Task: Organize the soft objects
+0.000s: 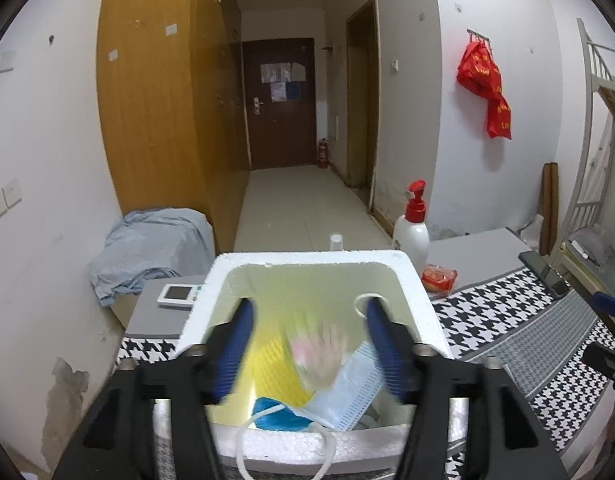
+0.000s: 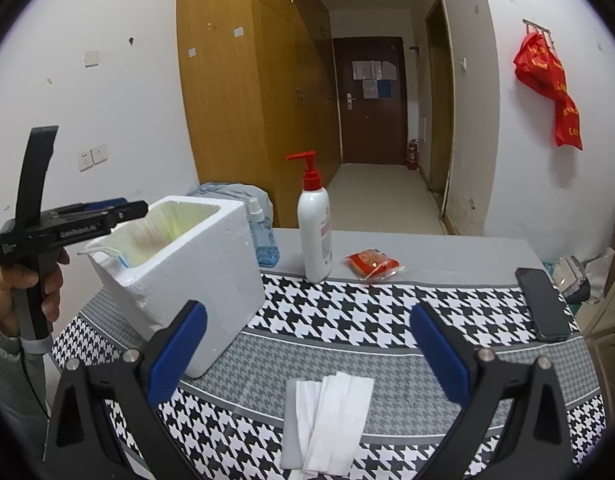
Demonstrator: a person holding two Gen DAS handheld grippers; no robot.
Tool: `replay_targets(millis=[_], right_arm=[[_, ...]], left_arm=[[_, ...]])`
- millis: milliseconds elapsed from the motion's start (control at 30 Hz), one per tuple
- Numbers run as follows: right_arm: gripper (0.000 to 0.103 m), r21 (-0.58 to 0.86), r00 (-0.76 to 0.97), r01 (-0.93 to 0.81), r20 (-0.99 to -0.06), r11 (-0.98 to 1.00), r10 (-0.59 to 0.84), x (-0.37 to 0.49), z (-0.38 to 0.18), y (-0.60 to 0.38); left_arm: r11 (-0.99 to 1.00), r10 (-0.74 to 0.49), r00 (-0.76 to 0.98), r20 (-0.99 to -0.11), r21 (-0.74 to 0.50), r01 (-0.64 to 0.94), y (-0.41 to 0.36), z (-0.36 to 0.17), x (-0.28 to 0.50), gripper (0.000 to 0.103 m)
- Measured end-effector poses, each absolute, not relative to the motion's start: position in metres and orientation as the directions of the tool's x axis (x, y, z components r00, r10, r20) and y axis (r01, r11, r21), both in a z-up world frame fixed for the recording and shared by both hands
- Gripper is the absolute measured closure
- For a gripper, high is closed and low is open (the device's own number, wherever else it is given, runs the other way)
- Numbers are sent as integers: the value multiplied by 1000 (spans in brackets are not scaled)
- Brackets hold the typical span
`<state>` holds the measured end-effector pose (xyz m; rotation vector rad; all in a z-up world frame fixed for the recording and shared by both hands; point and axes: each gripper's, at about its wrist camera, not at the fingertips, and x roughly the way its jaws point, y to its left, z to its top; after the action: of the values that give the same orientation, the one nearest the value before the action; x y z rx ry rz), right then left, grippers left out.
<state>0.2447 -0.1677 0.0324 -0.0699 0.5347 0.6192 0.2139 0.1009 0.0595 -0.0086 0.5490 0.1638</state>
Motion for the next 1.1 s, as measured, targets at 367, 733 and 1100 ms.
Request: replay_targets(millis=[367, 733, 1100], right_arm=[[1, 110, 686, -560, -495, 822, 533, 245, 32, -175], [1, 98, 692, -559, -492, 823, 529, 241, 35, -175], [1, 88, 704, -555, -480, 827, 524, 229, 40, -181]], left_arm=[[978, 206, 881, -426, 54, -202, 93, 76, 192, 1], [981, 195, 906, -374, 78, -179, 77, 92, 172, 1], [985, 174, 918, -356, 79, -156, 68, 95, 153, 1]])
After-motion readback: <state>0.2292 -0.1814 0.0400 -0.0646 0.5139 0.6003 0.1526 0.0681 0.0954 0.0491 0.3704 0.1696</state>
